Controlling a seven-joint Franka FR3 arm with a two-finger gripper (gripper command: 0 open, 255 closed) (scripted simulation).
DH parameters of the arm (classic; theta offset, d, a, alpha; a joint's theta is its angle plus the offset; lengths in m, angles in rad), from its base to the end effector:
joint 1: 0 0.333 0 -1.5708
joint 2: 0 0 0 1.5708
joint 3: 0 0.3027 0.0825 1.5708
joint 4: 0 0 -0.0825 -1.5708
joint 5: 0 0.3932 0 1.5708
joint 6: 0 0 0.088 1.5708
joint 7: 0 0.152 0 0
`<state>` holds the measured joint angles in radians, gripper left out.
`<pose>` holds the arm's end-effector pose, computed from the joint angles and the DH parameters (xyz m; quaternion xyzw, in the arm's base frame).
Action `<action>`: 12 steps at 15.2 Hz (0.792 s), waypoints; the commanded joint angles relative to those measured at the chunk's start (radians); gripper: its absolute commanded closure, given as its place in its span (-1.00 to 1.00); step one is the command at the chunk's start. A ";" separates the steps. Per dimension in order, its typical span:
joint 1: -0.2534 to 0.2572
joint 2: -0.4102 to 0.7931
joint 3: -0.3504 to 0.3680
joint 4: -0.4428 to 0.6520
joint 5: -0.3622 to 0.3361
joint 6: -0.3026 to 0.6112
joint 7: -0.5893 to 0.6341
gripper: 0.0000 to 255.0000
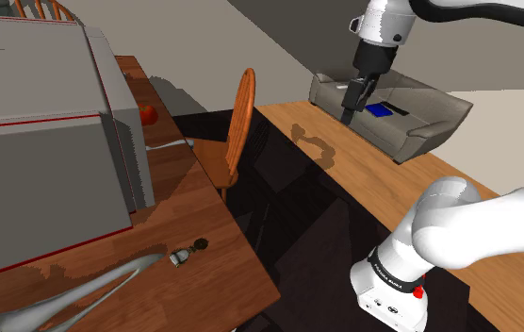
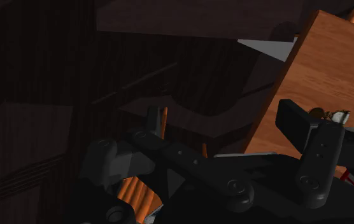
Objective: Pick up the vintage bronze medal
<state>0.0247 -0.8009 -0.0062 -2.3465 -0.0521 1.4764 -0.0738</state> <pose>0.3085 -0.0029 0.5378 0.9981 0.0456 -0.0352 0.0228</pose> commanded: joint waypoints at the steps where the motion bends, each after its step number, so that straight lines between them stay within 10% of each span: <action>1: 0.000 0.000 0.000 0.000 0.000 0.000 0.000 -1.00; 12: 0.099 0.092 0.156 -0.193 0.105 0.364 0.102 -1.00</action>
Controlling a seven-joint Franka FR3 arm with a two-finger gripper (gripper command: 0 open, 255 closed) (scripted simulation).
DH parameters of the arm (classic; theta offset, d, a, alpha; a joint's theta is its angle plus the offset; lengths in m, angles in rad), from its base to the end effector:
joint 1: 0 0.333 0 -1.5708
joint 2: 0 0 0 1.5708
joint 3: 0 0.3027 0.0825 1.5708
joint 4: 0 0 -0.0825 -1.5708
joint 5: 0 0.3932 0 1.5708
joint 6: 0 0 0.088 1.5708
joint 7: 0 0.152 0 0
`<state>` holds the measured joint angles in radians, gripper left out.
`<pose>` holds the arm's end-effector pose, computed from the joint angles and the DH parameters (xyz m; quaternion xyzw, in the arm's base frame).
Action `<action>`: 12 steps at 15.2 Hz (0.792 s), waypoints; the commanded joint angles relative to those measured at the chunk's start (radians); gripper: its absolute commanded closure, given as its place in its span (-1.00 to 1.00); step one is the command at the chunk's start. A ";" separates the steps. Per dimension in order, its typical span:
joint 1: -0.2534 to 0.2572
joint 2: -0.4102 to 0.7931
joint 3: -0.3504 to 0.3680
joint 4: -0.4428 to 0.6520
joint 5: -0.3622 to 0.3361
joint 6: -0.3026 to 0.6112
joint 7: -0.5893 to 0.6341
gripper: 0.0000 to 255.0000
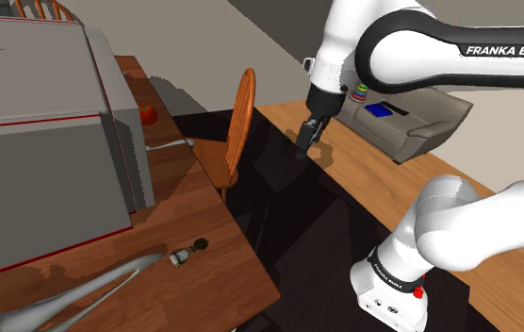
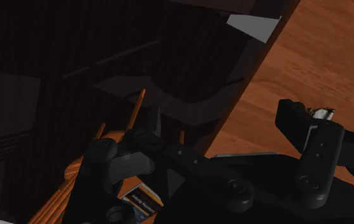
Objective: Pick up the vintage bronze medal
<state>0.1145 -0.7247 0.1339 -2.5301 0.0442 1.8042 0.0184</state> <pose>0.3396 0.0905 0.4487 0.9954 0.0929 0.0001 0.0230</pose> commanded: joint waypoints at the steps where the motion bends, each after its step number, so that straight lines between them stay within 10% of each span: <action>1: 0.018 0.034 0.031 -0.019 0.016 0.071 0.019 -1.00; 12: 0.077 0.320 0.216 -0.042 0.033 0.461 0.145 -1.00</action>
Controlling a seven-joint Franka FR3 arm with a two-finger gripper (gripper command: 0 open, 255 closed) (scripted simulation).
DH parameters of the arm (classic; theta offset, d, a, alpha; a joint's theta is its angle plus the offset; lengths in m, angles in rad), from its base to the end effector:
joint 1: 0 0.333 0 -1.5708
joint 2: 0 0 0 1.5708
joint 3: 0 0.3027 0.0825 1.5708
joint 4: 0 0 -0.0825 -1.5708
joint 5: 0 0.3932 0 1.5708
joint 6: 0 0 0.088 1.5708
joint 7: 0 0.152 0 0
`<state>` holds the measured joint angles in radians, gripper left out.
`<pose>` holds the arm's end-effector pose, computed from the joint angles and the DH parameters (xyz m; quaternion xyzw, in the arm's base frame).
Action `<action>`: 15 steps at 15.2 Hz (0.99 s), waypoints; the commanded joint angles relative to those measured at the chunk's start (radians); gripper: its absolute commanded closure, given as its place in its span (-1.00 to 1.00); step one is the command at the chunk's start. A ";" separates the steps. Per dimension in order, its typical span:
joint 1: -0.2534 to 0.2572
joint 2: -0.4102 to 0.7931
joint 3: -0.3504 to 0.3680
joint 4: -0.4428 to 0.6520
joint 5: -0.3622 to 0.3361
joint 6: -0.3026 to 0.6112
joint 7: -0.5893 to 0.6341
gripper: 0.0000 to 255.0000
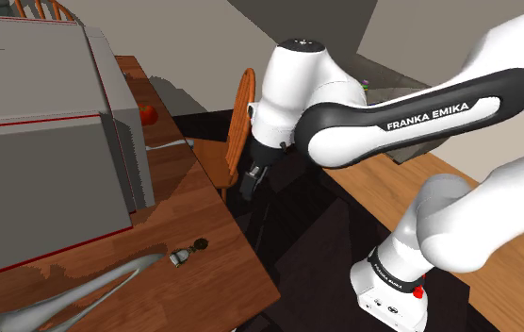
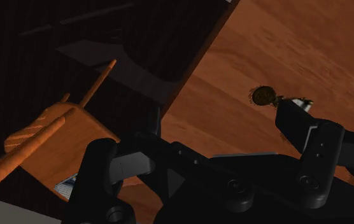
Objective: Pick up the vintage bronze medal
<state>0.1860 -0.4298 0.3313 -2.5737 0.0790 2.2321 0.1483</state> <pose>0.3724 0.2060 0.3455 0.9876 0.1488 0.0447 0.0231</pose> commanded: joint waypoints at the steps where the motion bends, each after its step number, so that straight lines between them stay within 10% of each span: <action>1: 0.006 0.058 0.037 0.008 -0.011 0.066 0.032 -1.00; 8: -0.015 0.317 0.163 0.090 -0.174 0.271 0.206 -1.00; 15: 0.028 0.612 0.189 0.249 -0.532 0.372 0.496 -1.00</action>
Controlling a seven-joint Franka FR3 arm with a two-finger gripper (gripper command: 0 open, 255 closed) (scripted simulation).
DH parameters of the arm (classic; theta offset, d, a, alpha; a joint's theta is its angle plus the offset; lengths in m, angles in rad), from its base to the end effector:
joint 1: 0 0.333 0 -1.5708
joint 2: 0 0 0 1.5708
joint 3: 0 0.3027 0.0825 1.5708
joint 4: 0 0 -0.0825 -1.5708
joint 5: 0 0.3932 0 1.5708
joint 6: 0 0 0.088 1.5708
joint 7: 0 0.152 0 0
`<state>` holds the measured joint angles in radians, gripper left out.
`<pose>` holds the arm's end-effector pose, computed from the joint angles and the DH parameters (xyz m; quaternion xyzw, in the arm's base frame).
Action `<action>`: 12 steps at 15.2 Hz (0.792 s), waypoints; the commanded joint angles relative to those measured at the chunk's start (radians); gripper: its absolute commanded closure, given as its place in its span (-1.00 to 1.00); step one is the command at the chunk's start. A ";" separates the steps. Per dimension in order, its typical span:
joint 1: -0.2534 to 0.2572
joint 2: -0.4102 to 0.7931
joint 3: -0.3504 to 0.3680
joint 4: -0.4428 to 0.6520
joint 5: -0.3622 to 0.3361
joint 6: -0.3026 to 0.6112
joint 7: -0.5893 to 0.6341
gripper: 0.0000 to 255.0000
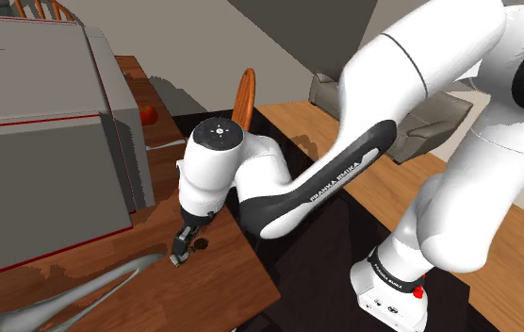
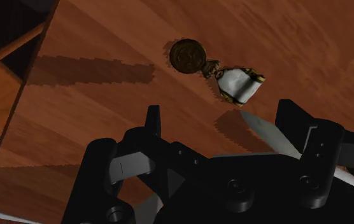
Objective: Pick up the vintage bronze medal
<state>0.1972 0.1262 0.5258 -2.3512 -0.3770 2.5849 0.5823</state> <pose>0.3981 0.3547 0.2318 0.9707 0.2177 0.0994 0.0219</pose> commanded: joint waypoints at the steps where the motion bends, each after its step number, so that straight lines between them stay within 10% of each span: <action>1: 0.039 0.096 -0.018 0.055 -0.125 0.024 0.101 -1.00; 12: 0.131 0.251 -0.111 0.117 -0.310 0.092 0.249 -1.00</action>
<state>0.3255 0.3721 0.4189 -2.2357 -0.6805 2.6736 0.8258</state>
